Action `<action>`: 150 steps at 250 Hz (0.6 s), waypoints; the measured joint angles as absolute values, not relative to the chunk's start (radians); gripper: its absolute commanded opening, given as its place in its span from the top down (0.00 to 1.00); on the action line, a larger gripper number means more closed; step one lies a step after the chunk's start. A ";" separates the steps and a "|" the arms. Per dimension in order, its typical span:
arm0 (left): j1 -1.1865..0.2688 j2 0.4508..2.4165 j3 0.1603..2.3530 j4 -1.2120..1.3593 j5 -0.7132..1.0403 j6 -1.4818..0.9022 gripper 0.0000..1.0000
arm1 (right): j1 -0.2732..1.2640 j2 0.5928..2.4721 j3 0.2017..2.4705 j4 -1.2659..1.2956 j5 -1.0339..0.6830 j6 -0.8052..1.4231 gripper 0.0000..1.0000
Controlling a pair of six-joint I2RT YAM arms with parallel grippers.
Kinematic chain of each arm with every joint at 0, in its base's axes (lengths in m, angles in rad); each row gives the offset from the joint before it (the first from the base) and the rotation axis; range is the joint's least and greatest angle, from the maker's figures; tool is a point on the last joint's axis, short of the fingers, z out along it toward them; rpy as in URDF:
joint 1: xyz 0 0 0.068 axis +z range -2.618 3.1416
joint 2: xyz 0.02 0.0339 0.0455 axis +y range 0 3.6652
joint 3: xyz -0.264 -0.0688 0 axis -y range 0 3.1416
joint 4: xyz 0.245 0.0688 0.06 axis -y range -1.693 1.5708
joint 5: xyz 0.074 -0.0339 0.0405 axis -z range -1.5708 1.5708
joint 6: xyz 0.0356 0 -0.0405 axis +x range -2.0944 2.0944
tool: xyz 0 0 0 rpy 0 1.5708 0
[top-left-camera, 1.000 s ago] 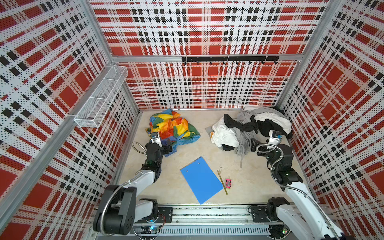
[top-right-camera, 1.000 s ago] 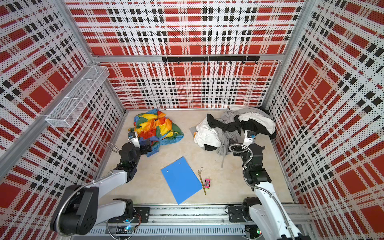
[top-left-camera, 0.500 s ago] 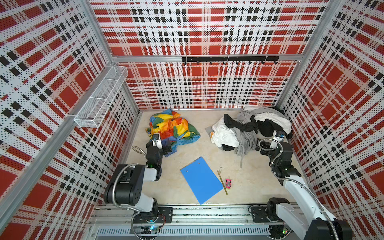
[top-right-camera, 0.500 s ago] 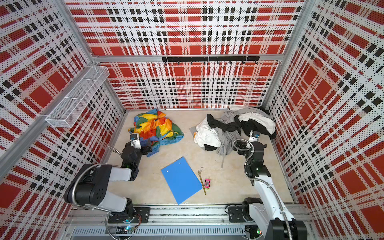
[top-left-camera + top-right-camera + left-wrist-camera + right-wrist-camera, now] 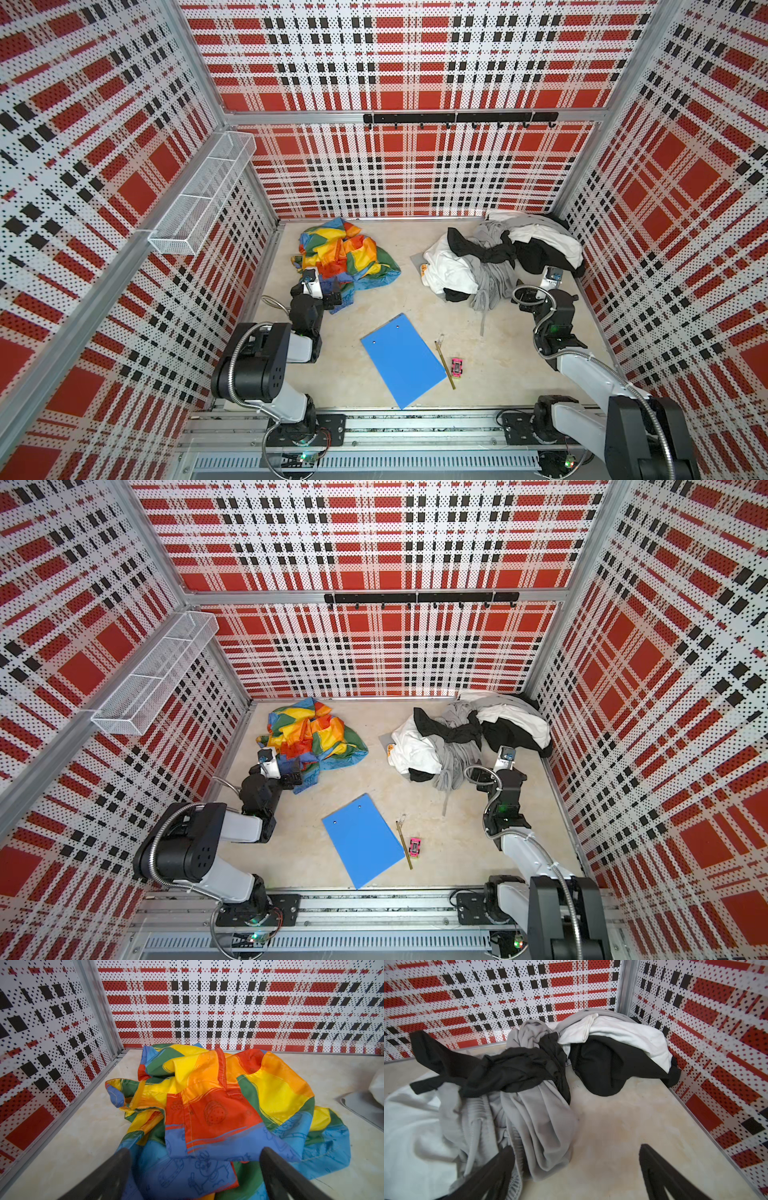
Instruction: Pick out a specific cloth from the pile
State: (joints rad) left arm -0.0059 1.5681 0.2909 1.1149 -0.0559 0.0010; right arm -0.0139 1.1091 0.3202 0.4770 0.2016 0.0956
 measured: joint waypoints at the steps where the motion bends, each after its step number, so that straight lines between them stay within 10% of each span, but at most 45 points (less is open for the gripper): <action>1: -0.006 1.568 0.291 1.115 -0.056 0.001 0.01 | -0.014 1.111 0.319 0.480 0.203 0.096 0.00; 150: -0.006 1.568 0.291 1.115 -0.052 0.001 0.01 | -0.014 1.337 0.204 0.963 0.247 0.063 0.00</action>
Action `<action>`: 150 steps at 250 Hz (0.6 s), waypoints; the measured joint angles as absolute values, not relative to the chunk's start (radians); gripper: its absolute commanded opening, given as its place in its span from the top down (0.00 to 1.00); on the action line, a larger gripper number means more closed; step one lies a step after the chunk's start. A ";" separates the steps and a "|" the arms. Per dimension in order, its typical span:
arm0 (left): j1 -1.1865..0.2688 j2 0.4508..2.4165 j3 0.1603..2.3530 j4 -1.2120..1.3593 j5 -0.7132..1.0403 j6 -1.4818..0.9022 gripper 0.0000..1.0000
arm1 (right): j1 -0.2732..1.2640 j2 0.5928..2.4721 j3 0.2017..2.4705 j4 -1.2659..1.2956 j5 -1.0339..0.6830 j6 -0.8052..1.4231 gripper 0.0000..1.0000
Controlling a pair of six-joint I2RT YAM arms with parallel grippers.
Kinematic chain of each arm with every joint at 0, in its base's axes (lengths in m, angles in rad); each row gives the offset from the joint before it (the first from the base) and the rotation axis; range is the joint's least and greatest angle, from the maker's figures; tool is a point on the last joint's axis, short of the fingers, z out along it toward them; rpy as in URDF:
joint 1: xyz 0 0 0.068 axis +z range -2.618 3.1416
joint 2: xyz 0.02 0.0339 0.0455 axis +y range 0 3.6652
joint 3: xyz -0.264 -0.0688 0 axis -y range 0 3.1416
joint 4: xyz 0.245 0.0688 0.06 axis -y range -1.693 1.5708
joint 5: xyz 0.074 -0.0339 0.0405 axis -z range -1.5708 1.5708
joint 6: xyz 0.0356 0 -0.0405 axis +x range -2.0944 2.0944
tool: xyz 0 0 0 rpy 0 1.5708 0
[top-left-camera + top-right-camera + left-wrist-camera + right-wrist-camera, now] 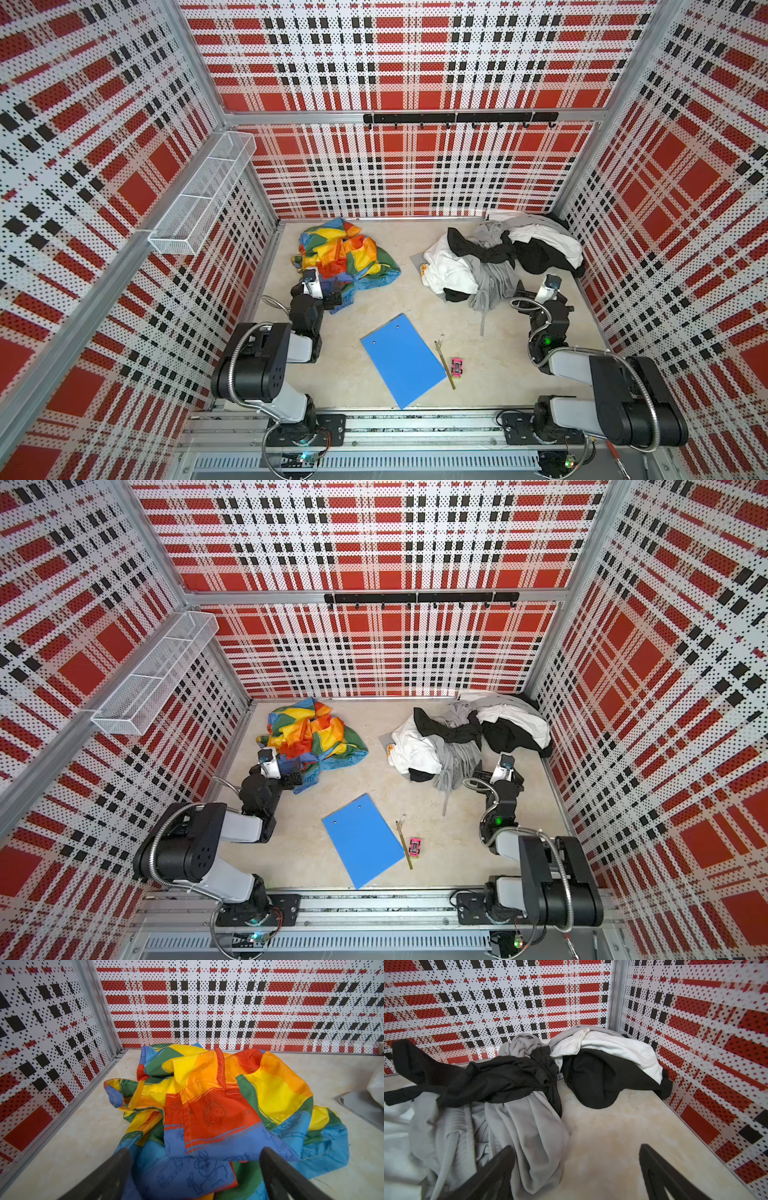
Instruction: Pick out a specific cloth from the pile
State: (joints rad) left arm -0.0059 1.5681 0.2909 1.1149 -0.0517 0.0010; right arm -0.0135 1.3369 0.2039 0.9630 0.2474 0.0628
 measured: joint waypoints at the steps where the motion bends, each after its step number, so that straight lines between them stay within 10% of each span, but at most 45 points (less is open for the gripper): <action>1: -0.006 1.568 0.291 1.115 -0.052 0.001 0.01 | -0.014 1.339 0.204 0.966 0.247 0.062 0.00; 150: -0.006 1.568 0.291 1.115 -0.052 0.001 0.01 | 0.050 1.558 0.247 1.205 0.299 -0.004 0.00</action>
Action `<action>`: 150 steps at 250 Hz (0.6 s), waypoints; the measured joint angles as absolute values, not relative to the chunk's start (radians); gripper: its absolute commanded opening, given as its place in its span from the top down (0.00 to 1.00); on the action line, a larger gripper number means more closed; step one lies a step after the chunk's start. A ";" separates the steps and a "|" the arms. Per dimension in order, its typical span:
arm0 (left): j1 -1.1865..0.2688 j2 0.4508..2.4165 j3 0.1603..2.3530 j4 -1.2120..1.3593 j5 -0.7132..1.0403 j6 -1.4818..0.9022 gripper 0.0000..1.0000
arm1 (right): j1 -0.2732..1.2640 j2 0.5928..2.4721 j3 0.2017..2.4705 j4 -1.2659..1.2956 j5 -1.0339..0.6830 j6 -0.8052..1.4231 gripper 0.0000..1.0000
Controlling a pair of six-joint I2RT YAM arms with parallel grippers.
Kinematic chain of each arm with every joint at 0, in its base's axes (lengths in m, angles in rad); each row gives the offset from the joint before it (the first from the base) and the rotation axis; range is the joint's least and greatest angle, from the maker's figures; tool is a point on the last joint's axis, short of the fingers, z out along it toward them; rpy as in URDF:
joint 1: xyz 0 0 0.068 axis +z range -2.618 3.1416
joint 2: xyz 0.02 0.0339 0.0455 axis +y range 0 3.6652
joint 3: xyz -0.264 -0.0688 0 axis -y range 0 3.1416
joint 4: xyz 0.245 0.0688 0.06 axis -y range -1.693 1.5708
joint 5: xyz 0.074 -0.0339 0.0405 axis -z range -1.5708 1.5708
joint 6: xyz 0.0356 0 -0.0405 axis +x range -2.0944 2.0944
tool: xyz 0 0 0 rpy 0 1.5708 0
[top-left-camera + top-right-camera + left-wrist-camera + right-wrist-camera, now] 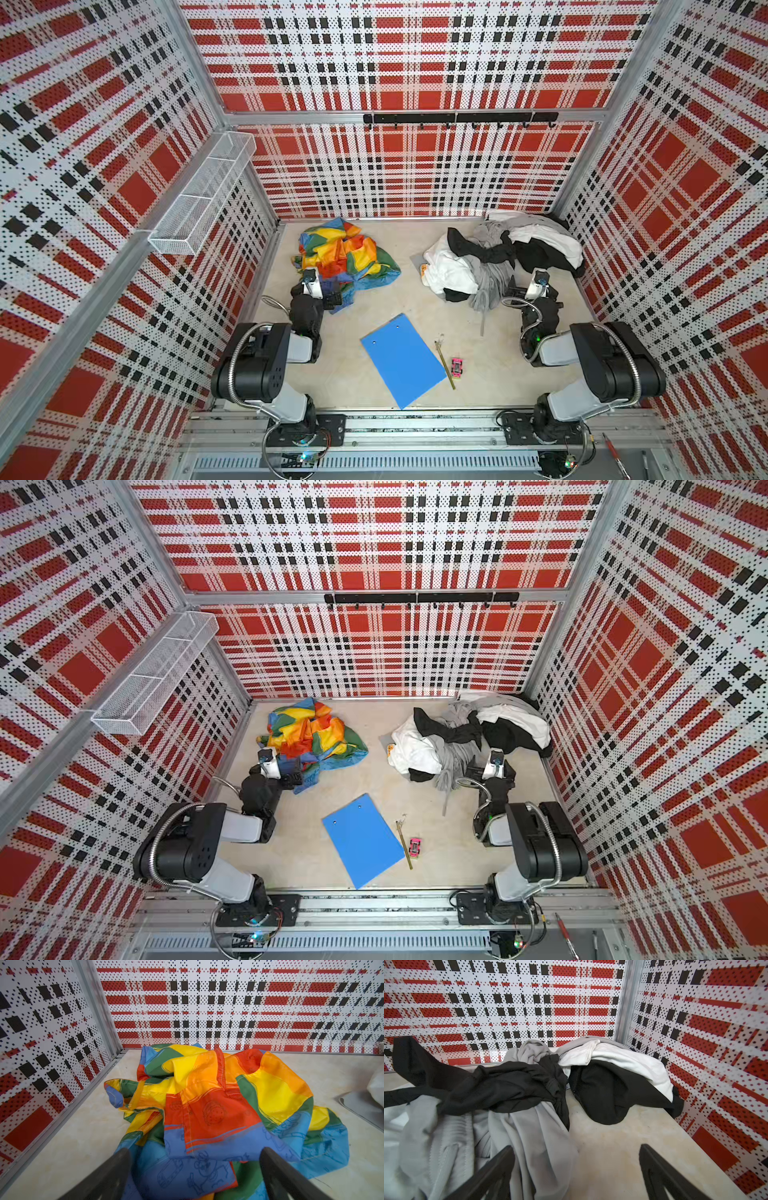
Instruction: Pick out a specific cloth from the pile
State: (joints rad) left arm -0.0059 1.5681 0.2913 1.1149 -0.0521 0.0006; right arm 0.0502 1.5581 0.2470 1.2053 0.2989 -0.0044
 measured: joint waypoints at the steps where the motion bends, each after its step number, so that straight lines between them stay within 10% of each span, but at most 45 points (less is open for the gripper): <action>1: -0.006 1.568 0.291 1.115 -0.052 0.001 0.01 | 0.050 1.558 0.247 1.205 0.299 -0.004 0.00; 150: 0.034 1.568 0.291 1.130 0.110 0.004 0.01 | 0.031 1.558 0.248 1.218 0.146 -0.048 0.00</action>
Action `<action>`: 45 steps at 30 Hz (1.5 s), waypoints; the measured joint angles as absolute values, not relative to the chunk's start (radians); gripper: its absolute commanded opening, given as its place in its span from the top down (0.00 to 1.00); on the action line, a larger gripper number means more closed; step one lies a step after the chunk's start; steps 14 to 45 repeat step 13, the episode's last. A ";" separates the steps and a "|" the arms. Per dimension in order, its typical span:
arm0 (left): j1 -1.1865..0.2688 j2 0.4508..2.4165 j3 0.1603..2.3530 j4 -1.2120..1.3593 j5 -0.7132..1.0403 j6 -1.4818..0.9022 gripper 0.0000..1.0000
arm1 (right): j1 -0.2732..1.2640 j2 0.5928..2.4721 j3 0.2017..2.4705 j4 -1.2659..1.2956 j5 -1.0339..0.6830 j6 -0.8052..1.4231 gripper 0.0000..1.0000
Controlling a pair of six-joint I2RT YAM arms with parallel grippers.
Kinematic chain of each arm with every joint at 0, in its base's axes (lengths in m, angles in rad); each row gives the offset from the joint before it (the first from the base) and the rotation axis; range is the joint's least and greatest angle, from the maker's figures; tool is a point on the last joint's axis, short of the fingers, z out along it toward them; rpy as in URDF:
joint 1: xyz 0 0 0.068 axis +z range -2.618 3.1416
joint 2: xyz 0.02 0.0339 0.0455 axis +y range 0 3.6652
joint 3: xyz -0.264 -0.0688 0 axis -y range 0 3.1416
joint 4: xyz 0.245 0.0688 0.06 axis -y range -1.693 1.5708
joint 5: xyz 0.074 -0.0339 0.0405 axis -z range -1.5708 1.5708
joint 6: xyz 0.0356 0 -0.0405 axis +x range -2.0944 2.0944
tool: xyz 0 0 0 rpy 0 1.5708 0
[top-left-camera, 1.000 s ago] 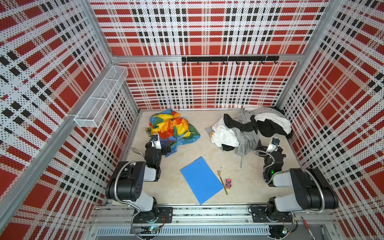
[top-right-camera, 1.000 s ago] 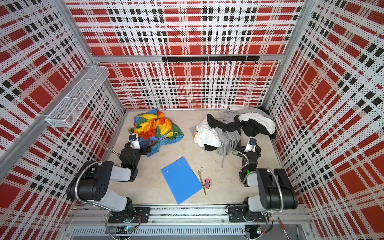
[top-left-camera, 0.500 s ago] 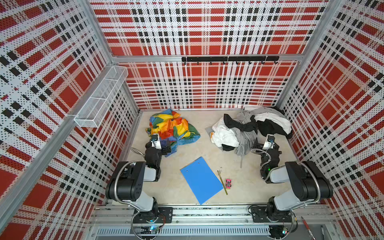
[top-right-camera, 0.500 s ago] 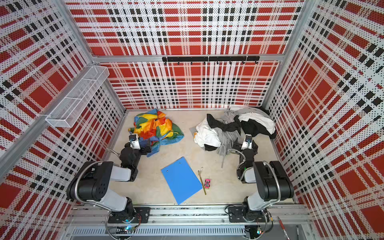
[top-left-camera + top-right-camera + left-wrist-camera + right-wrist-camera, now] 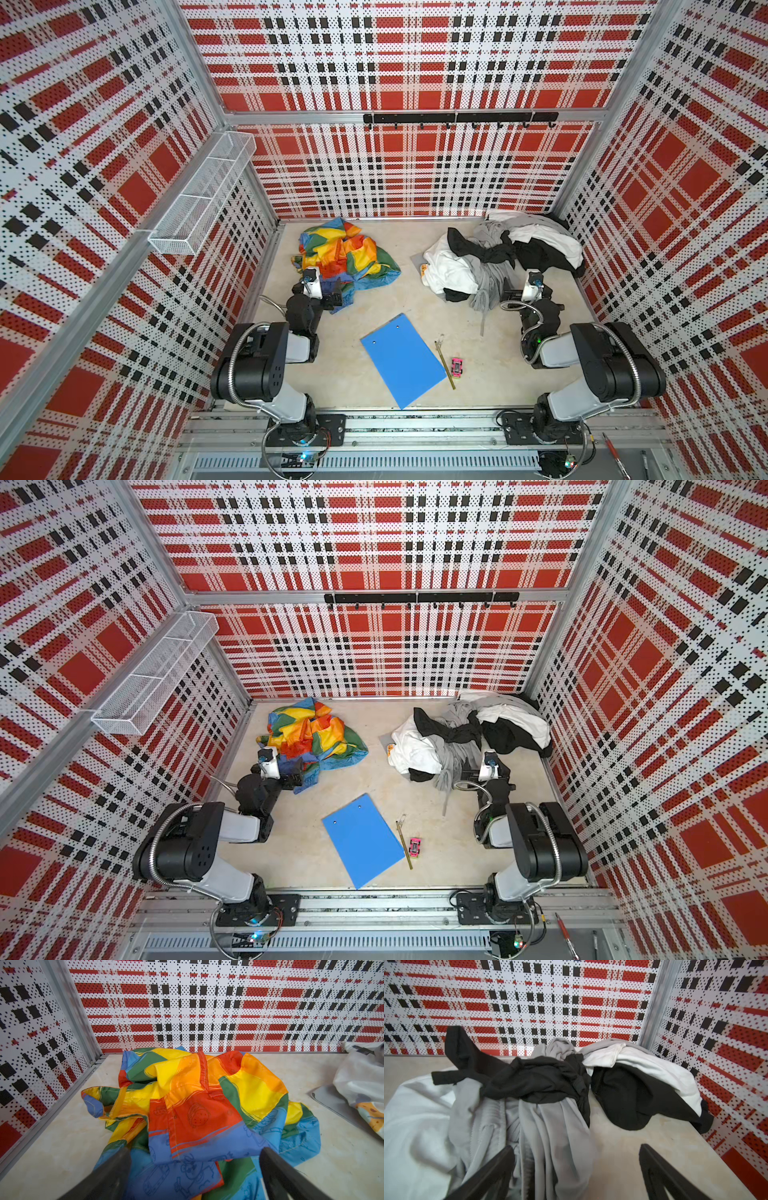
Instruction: Pick out a specific cloth from the pile
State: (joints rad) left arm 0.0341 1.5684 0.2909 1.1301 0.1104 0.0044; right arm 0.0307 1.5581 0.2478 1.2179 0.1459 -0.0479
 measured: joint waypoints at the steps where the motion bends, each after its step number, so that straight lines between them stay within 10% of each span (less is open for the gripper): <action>1: 0.034 1.568 0.291 1.131 0.113 0.004 0.01 | 0.025 1.558 0.257 1.210 0.147 -0.043 0.00; 45: 0.034 1.568 0.291 1.130 0.120 0.004 0.01 | 0.017 1.558 0.263 1.165 0.150 -0.033 0.00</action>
